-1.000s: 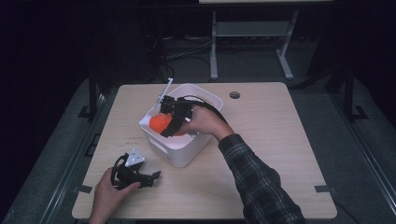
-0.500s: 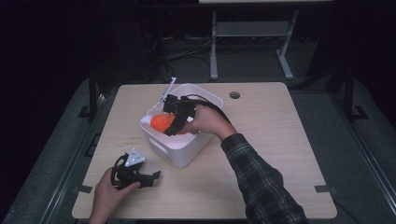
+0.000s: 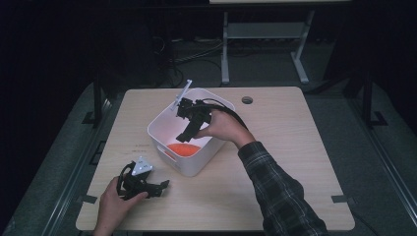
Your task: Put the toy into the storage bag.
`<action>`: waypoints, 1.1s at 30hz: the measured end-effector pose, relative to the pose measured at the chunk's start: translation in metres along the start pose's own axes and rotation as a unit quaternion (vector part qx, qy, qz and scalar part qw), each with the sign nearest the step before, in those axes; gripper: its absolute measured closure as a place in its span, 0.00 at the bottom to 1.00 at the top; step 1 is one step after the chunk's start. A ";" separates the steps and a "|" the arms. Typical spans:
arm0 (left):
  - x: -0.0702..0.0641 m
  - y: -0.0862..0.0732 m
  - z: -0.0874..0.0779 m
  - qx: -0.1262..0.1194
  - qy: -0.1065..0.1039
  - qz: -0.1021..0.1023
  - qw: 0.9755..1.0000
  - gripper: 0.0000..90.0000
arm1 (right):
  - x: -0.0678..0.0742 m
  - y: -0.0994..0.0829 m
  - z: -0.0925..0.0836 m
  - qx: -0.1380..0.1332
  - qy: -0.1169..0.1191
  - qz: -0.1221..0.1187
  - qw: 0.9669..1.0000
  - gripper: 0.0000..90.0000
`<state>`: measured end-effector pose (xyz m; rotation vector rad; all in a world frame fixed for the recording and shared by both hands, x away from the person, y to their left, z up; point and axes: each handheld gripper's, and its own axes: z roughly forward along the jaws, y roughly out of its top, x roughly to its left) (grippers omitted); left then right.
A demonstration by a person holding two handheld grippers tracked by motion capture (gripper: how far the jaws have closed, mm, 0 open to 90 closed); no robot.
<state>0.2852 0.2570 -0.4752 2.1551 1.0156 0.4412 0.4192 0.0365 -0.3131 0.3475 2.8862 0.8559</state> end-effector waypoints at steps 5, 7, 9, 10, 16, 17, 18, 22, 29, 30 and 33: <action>0.000 0.000 0.000 0.000 0.000 0.000 1.000 0.14 | -0.001 -0.009 -0.007 -0.008 0.001 0.007 1.000 0.12; 0.000 0.000 0.000 0.000 0.000 0.000 1.000 0.14 | -0.001 -0.011 -0.009 -0.010 0.001 0.009 1.000 0.12; 0.000 0.000 0.000 0.000 0.001 0.000 1.000 0.14 | -0.002 -0.016 -0.014 -0.013 -0.001 0.010 1.000 0.12; 0.000 0.000 0.000 0.000 0.001 0.000 1.000 0.14 | -0.002 -0.017 -0.016 -0.014 -0.002 0.011 1.000 0.12; 0.000 0.000 0.000 -0.001 0.000 -0.001 1.000 0.14 | -0.003 -0.033 -0.032 -0.029 -0.010 0.021 0.999 0.12; 0.000 0.000 0.000 -0.001 0.000 -0.001 1.000 0.14 | -0.004 -0.035 -0.034 -0.033 -0.010 0.020 0.999 0.12; 0.000 0.000 0.000 -0.001 0.000 -0.001 1.000 0.14 | -0.004 -0.038 -0.037 -0.036 -0.010 0.023 0.999 0.12; 0.000 0.000 0.000 -0.003 0.001 -0.002 1.000 0.14 | -0.005 -0.052 -0.048 -0.045 -0.016 0.036 0.998 0.12; 0.000 0.000 0.000 -0.003 0.001 -0.003 1.000 0.14 | -0.001 -0.077 -0.065 -0.066 -0.023 0.052 0.996 0.12; 0.000 0.000 0.000 -0.003 0.001 -0.003 1.000 0.14 | 0.000 -0.081 -0.068 -0.070 -0.026 0.053 0.996 0.11; 0.000 0.000 0.000 -0.003 0.001 -0.003 1.000 0.14 | 0.003 -0.098 -0.076 -0.083 -0.029 0.069 0.994 0.10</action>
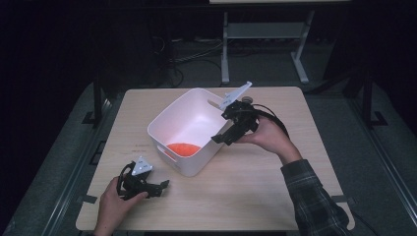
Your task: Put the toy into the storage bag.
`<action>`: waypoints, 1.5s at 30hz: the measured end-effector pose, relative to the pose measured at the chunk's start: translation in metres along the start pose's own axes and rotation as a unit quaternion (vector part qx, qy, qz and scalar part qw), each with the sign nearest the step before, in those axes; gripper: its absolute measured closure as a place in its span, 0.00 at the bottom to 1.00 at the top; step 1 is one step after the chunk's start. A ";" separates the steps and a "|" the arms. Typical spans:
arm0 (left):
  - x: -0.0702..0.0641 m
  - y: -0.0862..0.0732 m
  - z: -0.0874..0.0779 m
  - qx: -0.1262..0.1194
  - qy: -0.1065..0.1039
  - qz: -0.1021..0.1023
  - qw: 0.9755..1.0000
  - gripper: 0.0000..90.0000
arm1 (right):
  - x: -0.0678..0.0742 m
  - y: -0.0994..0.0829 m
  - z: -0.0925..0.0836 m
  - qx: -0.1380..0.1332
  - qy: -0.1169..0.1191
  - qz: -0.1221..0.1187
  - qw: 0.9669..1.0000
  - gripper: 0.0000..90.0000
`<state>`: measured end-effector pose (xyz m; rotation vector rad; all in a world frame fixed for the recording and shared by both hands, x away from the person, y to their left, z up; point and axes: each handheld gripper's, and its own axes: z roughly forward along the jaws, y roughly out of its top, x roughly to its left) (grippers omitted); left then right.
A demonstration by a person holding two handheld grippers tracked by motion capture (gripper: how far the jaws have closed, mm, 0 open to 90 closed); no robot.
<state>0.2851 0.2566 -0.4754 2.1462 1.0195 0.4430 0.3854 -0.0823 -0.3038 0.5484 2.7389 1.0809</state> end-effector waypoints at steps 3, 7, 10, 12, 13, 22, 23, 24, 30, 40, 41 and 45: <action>0.000 0.000 0.000 0.000 0.000 0.000 1.000 0.14 | 0.000 -0.009 -0.004 -0.004 -0.004 0.006 1.000 0.10; 0.000 0.000 0.000 0.000 0.000 0.000 1.000 0.14 | 0.000 -0.031 -0.010 -0.017 -0.009 0.023 1.000 0.09; 0.000 0.000 0.000 0.000 0.000 0.000 1.000 0.14 | 0.001 -0.053 -0.012 -0.027 -0.014 0.040 0.999 0.09; 0.000 0.000 0.000 0.000 0.000 0.000 1.000 0.14 | 0.001 -0.059 -0.012 -0.028 -0.016 0.042 0.999 0.09; 0.000 0.000 0.000 0.000 0.000 0.000 1.000 0.14 | 0.002 -0.065 -0.012 -0.030 -0.018 0.047 0.998 0.09; 0.000 0.000 0.000 0.000 0.000 0.001 1.000 0.14 | 0.011 -0.122 0.001 -0.048 -0.039 0.087 0.994 0.09; 0.000 0.000 0.000 0.000 0.000 0.002 1.000 0.14 | 0.011 -0.122 0.001 -0.048 -0.039 0.087 0.994 0.09; 0.000 0.000 0.000 0.000 0.000 0.002 1.000 0.14 | 0.012 -0.128 0.003 -0.050 -0.041 0.093 0.994 0.09; 0.000 0.000 0.000 0.000 0.001 0.002 1.000 0.14 | 0.022 -0.166 0.012 -0.043 -0.072 0.115 0.990 0.09; 0.000 0.000 0.000 0.000 0.000 0.002 1.000 0.14 | 0.036 -0.215 0.011 -0.034 -0.115 0.152 0.981 0.05; 0.000 0.000 0.000 0.000 0.000 0.002 1.000 0.14 | 0.037 -0.220 0.010 -0.035 -0.120 0.156 0.980 0.05; 0.000 0.000 0.000 0.000 0.000 0.002 1.000 0.14 | 0.039 -0.234 0.011 -0.029 -0.132 0.169 0.976 0.04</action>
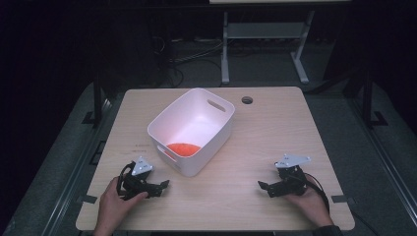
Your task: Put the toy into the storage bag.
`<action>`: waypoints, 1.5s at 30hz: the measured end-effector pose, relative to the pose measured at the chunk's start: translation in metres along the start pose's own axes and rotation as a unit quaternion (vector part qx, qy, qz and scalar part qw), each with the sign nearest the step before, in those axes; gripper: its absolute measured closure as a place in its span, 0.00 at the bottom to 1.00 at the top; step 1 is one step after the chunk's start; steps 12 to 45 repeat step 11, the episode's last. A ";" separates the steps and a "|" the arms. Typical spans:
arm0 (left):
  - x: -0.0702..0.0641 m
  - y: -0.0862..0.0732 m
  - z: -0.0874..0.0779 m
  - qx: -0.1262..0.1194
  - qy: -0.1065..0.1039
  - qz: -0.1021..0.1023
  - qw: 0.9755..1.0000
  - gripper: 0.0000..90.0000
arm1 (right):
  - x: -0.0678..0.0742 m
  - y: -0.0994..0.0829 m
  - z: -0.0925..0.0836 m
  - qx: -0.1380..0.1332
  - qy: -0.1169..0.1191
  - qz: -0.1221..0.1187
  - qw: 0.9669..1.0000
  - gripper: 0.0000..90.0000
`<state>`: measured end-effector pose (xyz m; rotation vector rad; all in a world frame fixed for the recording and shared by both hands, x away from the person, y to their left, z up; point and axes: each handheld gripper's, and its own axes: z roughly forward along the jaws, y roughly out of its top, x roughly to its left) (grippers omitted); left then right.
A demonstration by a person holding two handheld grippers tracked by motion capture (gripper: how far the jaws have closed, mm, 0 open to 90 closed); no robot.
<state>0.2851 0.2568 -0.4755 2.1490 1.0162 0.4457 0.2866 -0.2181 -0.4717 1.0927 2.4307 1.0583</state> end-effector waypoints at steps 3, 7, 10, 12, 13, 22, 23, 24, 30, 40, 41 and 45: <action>0.000 0.000 0.000 0.000 0.000 0.000 1.000 0.14 | -0.001 -0.008 0.002 0.005 -0.009 0.010 1.000 0.04; 0.000 0.000 0.000 0.000 0.000 0.000 1.000 0.14 | 0.000 -0.011 0.004 0.005 -0.015 0.008 1.000 0.03; 0.000 0.000 0.000 0.000 0.000 0.000 1.000 0.14 | 0.001 -0.012 0.003 0.008 -0.019 0.009 1.000 0.03; 0.000 0.000 0.000 0.000 0.000 0.000 1.000 0.14 | 0.001 -0.012 0.003 0.008 -0.021 0.009 1.000 0.03; 0.000 0.000 0.000 0.000 0.000 0.000 1.000 0.14 | 0.001 -0.012 0.003 0.008 -0.021 0.009 1.000 0.03; 0.000 0.000 0.000 0.000 0.000 0.000 1.000 0.14 | 0.001 -0.012 0.003 0.008 -0.021 0.009 1.000 0.03; 0.000 0.000 0.000 0.000 0.000 0.000 1.000 0.14 | 0.001 -0.012 0.003 0.008 -0.021 0.009 1.000 0.03; 0.000 0.000 0.000 0.000 0.000 0.000 1.000 0.14 | 0.001 -0.012 0.003 0.008 -0.021 0.009 1.000 0.03; 0.000 0.000 0.000 0.000 0.000 0.000 1.000 0.14 | 0.001 -0.012 0.003 0.008 -0.021 0.009 1.000 0.03; 0.000 0.000 0.000 0.000 0.000 0.000 1.000 0.14 | 0.001 -0.012 0.003 0.008 -0.021 0.009 1.000 0.03; 0.000 0.000 0.000 0.000 0.000 0.000 1.000 0.14 | 0.001 -0.012 0.003 0.008 -0.021 0.009 1.000 0.03; 0.000 0.000 0.000 0.000 0.000 0.000 1.000 0.14 | 0.001 -0.012 0.003 0.008 -0.021 0.009 1.000 0.03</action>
